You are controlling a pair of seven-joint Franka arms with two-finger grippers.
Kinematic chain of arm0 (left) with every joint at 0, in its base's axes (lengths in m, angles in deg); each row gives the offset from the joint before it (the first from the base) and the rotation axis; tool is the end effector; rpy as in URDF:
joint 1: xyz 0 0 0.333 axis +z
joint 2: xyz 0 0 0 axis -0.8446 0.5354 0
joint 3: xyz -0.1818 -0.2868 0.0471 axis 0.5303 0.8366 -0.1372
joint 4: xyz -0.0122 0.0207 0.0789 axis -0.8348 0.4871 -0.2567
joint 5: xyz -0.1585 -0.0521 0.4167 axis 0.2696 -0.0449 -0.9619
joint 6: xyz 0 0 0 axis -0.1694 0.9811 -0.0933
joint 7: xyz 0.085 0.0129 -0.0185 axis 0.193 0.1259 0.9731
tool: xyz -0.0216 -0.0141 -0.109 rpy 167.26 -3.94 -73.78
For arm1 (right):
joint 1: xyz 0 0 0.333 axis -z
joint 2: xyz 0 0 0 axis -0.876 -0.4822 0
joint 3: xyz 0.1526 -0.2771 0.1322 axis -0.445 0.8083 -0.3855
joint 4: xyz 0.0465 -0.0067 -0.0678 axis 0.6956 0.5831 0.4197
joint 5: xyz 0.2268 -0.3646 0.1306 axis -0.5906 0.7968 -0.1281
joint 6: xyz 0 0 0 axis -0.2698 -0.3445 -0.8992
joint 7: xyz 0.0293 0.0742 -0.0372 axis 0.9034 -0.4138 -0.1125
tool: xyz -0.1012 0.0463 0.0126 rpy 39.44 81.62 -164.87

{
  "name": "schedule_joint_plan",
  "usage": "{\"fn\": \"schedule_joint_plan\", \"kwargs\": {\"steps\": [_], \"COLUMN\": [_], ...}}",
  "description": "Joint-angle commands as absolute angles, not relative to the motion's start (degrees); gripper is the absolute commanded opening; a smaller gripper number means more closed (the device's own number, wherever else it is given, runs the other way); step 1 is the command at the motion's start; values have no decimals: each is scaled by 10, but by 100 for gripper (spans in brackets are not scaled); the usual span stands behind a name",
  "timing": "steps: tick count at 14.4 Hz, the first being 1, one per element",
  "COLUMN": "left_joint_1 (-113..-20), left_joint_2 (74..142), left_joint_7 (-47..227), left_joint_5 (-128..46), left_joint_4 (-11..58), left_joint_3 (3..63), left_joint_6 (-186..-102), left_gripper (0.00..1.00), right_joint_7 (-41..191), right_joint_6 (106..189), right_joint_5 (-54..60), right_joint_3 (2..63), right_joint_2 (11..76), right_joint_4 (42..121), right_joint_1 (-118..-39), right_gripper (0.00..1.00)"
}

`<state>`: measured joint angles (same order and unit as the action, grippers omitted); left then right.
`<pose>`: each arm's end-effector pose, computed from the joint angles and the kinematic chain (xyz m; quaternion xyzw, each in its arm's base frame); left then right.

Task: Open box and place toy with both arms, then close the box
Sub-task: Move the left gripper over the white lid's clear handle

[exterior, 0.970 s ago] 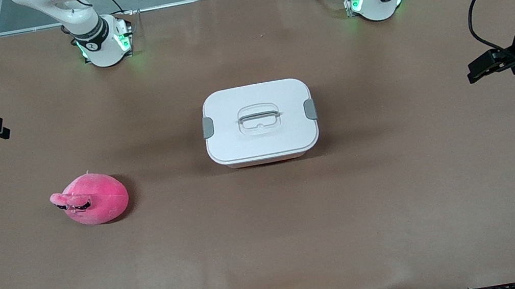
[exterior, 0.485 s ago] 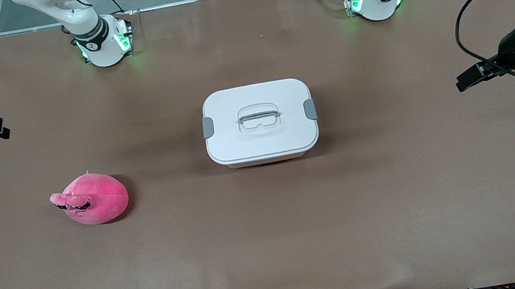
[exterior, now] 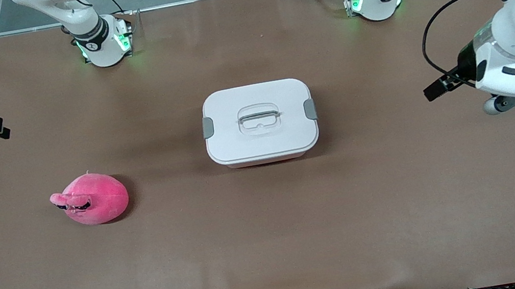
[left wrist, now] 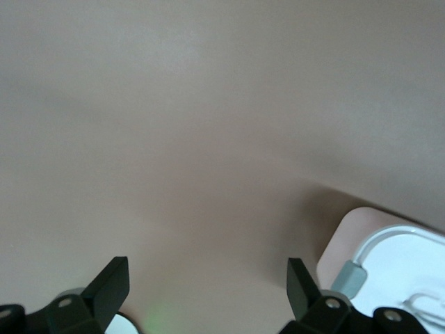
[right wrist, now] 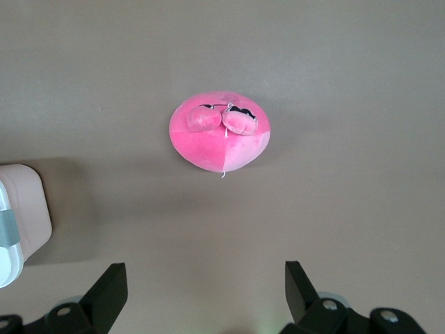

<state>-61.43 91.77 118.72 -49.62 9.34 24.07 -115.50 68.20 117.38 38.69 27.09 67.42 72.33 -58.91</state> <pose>0.6441 -0.1396 0.5782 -0.9790 -0.1945 0.0609 0.0094 0.6020 -0.0214 0.6466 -0.9987 0.0366 0.0331 0.0116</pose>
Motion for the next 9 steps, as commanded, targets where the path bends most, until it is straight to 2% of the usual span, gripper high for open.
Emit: {"fn": "schedule_joint_plan", "kwargs": {"steps": [1, 9], "left_joint_1": [-638, -686], "left_joint_2": [935, 963], "left_joint_7": [1266, 1466], "left_joint_5": [-500, -471], "left_joint_4": [78, 78], "left_joint_3": [244, 247], "left_joint_6": [-1159, -1220], "left_gripper": [100, 100], "right_joint_7": [672, 672], "right_joint_6": [1167, 1168], "right_joint_5": [380, 379], "right_joint_3": [271, 271], "right_joint_2": [670, 669], "right_joint_4": [711, 711], "right_joint_1": [-590, -590], "right_gripper": [100, 100]}}
